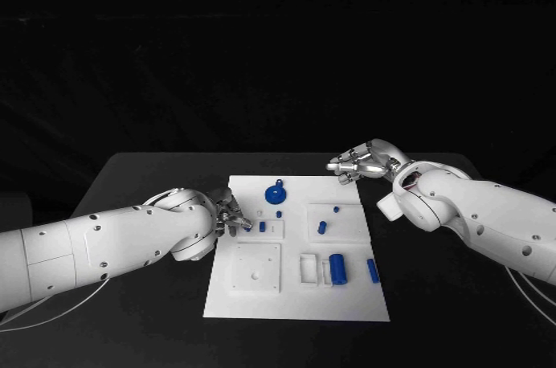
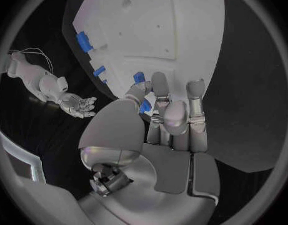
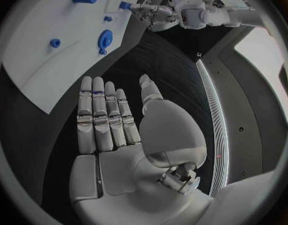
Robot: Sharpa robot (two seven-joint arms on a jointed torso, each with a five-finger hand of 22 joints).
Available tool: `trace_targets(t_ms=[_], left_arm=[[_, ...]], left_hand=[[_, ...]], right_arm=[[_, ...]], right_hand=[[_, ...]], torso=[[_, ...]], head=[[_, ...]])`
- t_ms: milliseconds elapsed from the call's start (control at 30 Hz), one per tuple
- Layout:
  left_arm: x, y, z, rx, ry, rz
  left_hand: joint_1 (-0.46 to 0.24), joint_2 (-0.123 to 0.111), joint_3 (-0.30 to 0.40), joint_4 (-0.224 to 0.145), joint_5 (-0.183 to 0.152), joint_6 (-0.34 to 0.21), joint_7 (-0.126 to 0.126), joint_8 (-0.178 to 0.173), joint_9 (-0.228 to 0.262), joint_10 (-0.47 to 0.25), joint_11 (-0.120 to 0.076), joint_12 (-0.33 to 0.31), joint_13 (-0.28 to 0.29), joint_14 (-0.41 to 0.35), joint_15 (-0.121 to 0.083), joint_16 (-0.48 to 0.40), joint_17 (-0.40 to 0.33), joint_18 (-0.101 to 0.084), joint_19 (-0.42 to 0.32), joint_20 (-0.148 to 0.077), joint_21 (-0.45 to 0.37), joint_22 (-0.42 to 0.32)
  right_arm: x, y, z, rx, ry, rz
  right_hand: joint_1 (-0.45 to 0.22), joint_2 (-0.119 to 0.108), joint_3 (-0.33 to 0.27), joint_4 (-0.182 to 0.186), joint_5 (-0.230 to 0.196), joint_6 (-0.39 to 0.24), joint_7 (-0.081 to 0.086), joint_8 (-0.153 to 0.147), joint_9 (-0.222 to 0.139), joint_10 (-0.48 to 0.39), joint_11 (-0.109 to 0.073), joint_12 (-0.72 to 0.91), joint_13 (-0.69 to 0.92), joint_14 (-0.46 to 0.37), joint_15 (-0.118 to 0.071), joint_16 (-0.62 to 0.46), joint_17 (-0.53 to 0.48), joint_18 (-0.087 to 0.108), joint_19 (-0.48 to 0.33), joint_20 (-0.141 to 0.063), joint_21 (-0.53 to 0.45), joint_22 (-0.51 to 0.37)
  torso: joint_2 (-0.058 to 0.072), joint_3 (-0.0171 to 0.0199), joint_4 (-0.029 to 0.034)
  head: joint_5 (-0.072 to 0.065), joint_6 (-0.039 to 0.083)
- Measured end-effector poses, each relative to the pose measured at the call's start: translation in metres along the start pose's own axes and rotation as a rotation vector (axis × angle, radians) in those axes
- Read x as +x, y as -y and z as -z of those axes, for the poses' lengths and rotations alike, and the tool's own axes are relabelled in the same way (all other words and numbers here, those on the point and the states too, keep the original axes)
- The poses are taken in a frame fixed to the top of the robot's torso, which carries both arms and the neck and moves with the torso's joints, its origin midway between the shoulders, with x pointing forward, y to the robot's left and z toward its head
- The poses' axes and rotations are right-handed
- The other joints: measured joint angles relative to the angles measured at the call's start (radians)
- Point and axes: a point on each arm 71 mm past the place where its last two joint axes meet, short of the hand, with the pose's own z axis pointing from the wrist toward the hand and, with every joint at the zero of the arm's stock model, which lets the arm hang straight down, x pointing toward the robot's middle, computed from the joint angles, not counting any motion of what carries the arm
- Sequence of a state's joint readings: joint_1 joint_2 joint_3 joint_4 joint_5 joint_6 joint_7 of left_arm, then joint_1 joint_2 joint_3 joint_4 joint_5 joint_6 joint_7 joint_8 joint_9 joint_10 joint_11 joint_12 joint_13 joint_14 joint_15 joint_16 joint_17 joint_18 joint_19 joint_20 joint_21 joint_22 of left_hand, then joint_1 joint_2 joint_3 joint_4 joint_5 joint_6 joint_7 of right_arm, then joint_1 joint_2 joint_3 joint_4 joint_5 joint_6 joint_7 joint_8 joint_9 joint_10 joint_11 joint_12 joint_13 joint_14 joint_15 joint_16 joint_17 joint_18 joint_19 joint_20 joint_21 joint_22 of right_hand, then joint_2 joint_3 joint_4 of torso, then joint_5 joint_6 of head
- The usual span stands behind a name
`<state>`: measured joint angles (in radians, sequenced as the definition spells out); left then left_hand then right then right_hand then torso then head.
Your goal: Assemble the parts on the task board
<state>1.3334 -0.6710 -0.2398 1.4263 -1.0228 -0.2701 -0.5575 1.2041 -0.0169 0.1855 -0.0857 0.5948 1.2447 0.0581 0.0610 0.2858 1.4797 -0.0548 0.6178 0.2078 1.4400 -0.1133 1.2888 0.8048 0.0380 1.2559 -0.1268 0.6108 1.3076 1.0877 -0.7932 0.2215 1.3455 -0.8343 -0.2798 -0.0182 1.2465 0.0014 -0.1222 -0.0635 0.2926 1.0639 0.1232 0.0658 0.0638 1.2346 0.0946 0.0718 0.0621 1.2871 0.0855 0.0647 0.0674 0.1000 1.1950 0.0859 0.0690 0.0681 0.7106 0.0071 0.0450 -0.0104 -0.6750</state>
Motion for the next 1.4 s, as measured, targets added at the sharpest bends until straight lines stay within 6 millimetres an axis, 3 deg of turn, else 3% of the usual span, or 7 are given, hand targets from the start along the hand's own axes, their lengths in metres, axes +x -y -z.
trace_targets(t_ms=[600,1000,1400], left_arm=[[0.0023,-0.0006,0.0018,0.017,0.016,-0.022],[0.0016,-0.0009,0.0014,0.017,0.001,-0.028],[0.0,-0.002,-0.0006,0.009,-0.023,-0.007]], left_hand=[[0.004,0.004,0.0,0.0,-0.004,0.002,0.001,0.001,-0.004,0.0,0.0,0.0,0.005,-0.003,-0.002,0.004,0.004,0.0,0.0,0.0,0.0,0.0],[0.004,0.004,0.0,0.0,-0.008,0.003,0.002,0.003,0.0,0.0,0.0,0.027,0.042,0.0,-0.004,0.039,0.039,0.0,0.0,0.0,0.01,0.0],[-0.015,0.022,0.003,0.003,-0.019,0.003,0.002,0.003,0.001,0.0,0.0,0.041,0.065,0.0,-0.004,0.058,0.054,0.0,0.0,0.0,0.018,0.0]], right_arm=[[0.0004,0.0009,0.0001,0.002,-0.004,-0.002],[0.0012,0.0025,0.0003,0.006,-0.005,-0.003],[0.0022,0.0037,0.0003,0.008,-0.006,-0.004]], right_hand=[[0.0,0.0,0.0,0.0,0.002,0.0,0.0,0.0,0.0,0.0,0.0,0.0,0.0,0.0,0.0,0.0,0.0,0.0,0.0,0.0,0.0,0.0],[0.0,0.0,0.0,0.0,0.006,-0.004,0.003,0.0,0.0,-0.007,0.0,0.0,0.0,-0.006,-0.001,0.0,0.0,0.0,-0.004,-0.004,0.0,0.0],[0.0,0.0,0.003,0.003,0.017,-0.004,0.003,0.0,0.0,-0.007,0.0,0.0,0.0,-0.006,-0.001,0.0,0.0,0.0,-0.007,0.0,0.0,0.0]], torso=[[0.0,-0.0005,0.0001],[0.0,0.0001,0.0001],[0.0,0.0002,-0.0005]], head=[[0.001,-0.002],[0.002,-0.005],[0.003,-0.005]])
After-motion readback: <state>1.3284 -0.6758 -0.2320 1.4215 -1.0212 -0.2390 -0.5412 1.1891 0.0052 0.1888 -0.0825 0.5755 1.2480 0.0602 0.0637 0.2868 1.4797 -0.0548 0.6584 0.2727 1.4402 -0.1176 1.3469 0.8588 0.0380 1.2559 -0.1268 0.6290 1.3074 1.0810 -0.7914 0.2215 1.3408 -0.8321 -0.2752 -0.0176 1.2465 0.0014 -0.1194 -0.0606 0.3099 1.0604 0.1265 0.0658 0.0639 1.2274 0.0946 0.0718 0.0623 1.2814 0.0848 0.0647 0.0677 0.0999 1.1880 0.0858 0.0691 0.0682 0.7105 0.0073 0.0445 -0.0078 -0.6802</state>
